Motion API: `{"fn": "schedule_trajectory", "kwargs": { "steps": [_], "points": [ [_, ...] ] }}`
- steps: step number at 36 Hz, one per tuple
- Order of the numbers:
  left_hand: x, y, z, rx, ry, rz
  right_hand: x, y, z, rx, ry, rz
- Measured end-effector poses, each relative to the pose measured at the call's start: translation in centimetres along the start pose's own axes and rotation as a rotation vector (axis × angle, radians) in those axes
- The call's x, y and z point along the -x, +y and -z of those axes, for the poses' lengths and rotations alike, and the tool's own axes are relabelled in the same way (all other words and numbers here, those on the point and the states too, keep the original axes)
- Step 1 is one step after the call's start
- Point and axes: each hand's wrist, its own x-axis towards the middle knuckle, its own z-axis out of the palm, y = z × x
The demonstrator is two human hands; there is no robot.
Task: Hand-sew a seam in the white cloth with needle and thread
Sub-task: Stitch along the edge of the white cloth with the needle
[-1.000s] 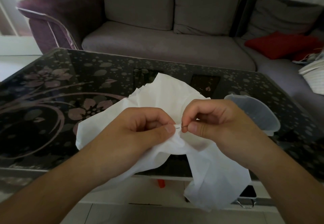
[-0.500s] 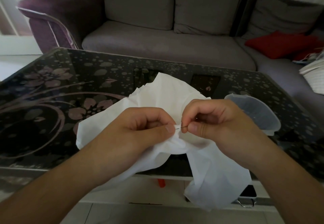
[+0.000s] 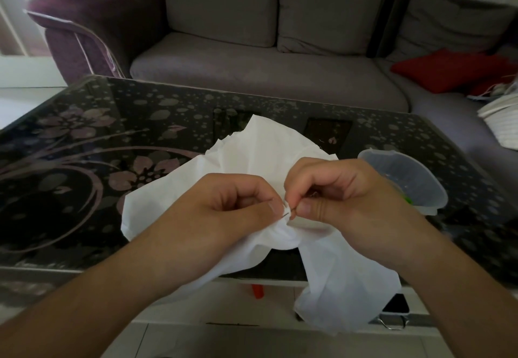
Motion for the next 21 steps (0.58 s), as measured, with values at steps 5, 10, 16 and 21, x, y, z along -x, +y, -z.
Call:
{"fn": "schedule_trajectory", "kwargs": {
  "steps": [5, 10, 16, 21],
  "points": [
    [0.0, -0.1, 0.1, -0.005, 0.001, 0.005, 0.2, 0.1, 0.0, -0.015, 0.028, -0.017],
    [0.0, -0.5, 0.5, 0.039, 0.001, 0.024, 0.4, 0.0, 0.3, -0.032, 0.054, -0.052],
    [-0.2, -0.9, 0.7, 0.207, -0.007, 0.053, 0.4, -0.2, -0.1, -0.042, 0.094, -0.091],
    [0.0, -1.4, 0.6, 0.326, 0.005, 0.14, 0.2, -0.3, -1.0, -0.098, 0.138, -0.099]
  ]
}}
